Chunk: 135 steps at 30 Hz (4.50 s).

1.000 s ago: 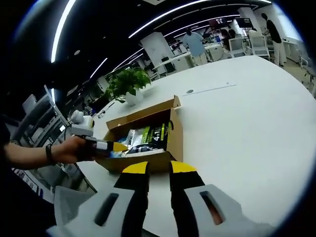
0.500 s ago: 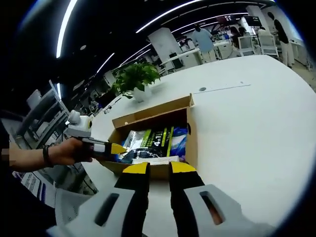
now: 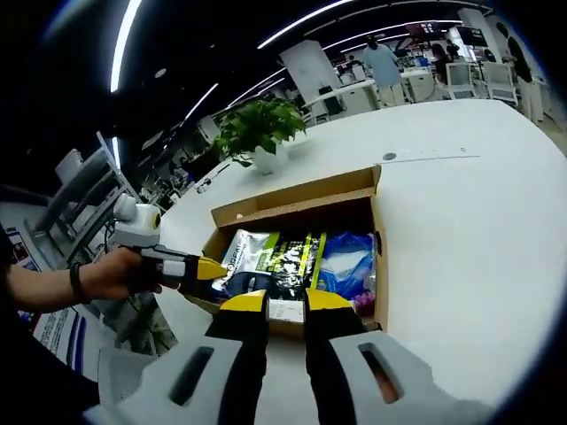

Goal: Operate the shoe box by opening the lid, removing the specified soft item, and placing it in the target area until the item is outside and the box remains undamaged.

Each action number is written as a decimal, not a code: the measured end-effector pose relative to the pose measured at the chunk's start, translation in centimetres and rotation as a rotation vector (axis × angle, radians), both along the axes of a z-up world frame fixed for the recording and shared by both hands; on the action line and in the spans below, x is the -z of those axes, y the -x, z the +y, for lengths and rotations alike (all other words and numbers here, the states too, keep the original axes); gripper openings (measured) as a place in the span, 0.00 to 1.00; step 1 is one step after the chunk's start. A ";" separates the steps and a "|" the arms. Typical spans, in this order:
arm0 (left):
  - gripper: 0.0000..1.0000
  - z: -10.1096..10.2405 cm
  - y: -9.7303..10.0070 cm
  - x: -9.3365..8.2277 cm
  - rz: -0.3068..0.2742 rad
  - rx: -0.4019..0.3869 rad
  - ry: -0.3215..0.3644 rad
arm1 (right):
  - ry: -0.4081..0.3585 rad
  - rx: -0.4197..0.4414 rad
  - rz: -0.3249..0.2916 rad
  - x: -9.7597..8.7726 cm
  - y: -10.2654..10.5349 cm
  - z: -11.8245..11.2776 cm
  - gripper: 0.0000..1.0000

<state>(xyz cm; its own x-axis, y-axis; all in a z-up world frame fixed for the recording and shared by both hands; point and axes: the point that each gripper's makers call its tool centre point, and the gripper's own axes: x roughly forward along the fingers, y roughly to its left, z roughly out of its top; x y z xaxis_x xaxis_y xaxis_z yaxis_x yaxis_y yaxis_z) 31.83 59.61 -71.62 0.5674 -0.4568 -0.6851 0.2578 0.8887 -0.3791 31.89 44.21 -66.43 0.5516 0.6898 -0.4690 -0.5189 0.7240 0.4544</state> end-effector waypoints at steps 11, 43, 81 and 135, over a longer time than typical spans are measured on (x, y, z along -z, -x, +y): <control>0.01 0.0 -0.1 0.0 -0.002 -0.004 0.018 | 0.026 -0.020 0.029 1.2 -2.2 2.0 0.14; 0.00 0.5 -0.7 0.5 0.004 -0.013 0.046 | 0.137 -0.010 0.175 6.9 -6.2 3.7 0.18; 0.00 0.5 -0.6 -1.2 -0.034 -0.034 0.069 | 0.044 -0.043 0.163 5.4 -6.2 4.9 0.00; 0.00 -15.9 1.3 -6.3 -0.108 0.238 0.055 | -0.090 0.267 0.023 -0.6 1.2 -12.9 0.00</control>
